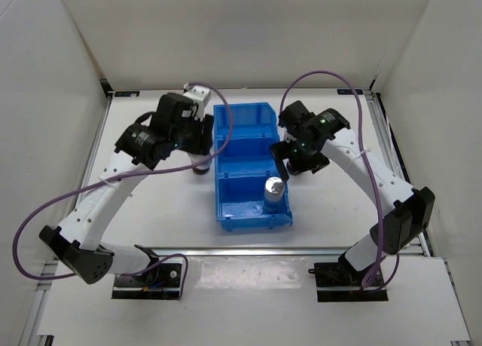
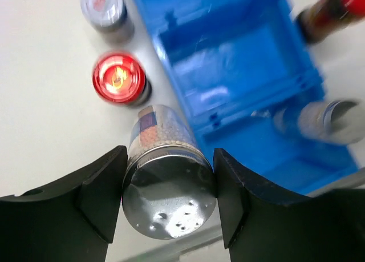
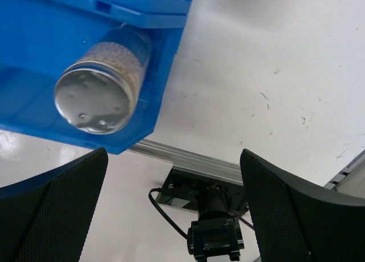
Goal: Organize the condiment bottles
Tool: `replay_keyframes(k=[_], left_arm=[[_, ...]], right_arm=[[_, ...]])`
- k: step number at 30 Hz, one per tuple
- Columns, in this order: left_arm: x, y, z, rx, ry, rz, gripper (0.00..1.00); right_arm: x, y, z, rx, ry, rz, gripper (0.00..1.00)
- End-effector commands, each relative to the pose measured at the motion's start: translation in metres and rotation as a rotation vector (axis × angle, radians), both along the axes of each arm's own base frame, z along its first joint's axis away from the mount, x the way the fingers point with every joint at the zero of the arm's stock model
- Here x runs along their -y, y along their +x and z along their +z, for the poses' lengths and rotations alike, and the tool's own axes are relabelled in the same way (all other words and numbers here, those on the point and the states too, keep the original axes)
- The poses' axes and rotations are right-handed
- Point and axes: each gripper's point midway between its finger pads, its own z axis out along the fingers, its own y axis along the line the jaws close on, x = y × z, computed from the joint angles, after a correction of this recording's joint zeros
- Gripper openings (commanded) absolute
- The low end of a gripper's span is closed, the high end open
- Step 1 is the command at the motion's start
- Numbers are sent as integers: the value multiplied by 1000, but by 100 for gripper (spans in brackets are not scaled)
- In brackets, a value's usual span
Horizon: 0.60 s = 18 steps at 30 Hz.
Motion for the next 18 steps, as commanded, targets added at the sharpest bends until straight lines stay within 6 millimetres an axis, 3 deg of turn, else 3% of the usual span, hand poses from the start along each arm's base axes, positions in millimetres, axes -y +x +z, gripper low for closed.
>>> replay_keyframes(k=[1,4,5,6,8,10,13,14,18], left_arm=[[11,12,67,148,-54,0,11],[38,11,96,189,-117,-72,11],[48,17,92,166,-127,-87,11],[67,9,92,145,-156,-156,11],[88,7,86,111,-169,-218,11],[107,-8,83,88,-181,-290,11],[121,-23,52,23,-130,-346,11],[118,-26,34,-8,-97,-328,11],[112,-35,7,-21,-74,-303,11]], right_arm=[[4,2,7,21,40,-25,100],[11,4,3,13,46,-51,100],[11,8,4,17,59,-62,100],[15,8,1,11,51,-64,100],[18,10,1,12,51,-75,100],[20,9,-2,8,37,-78,100],[24,8,-2,7,37,-87,100],[25,7,-5,-1,31,-87,100],[31,10,-2,19,20,-102,100]])
